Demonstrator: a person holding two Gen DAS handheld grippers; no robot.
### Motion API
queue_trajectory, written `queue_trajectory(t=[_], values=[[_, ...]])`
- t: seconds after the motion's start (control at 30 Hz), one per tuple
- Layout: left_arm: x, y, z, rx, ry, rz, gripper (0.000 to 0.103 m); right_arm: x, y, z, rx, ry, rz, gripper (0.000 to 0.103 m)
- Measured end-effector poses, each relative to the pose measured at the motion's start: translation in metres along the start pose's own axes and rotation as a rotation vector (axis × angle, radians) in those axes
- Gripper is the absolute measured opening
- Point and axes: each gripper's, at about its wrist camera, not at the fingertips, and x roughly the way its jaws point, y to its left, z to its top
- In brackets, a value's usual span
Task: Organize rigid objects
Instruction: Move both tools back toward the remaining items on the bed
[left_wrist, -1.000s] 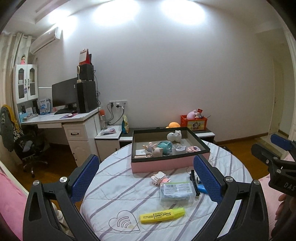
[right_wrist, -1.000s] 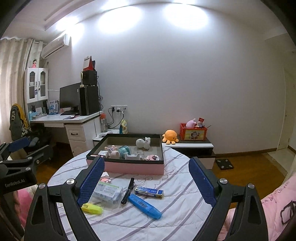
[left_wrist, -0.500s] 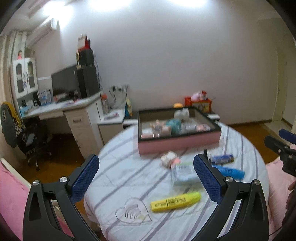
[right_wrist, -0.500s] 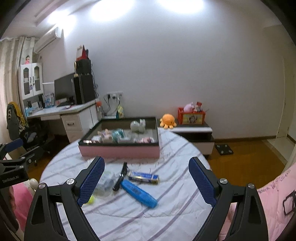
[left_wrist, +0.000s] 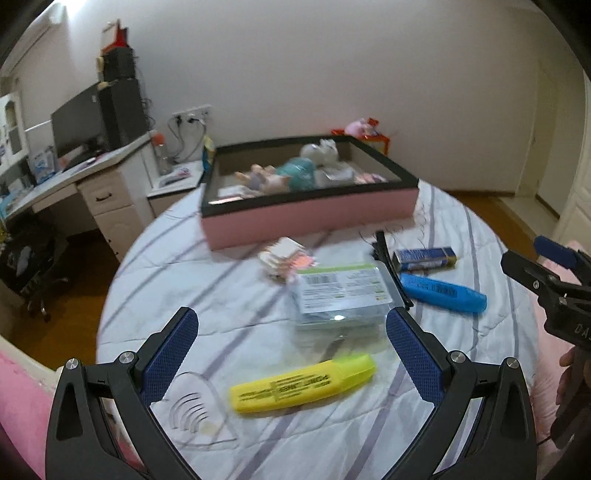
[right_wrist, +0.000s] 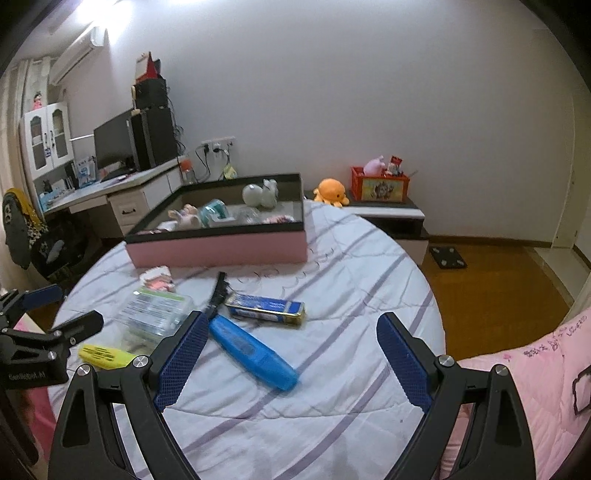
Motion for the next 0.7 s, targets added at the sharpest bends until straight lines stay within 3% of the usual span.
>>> queue_trajectory(t=[0.4,0.53,0.7], values=[[0.04,0.027,0.028,-0.076,0.068,0.025,0.103,0.034,-0.02,0.003,0.024,0.045,-0.004,0.094],[0.064,0.034,0.045,-0.078,0.093,0.011,0.103,0.045,-0.022,0.01,0.028,0.05,0.001,0.094],[0.105,0.039,0.056,-0.125,0.18,-0.035,0.103,0.063,-0.024,0.015,0.032,0.071,0.003,0.094]])
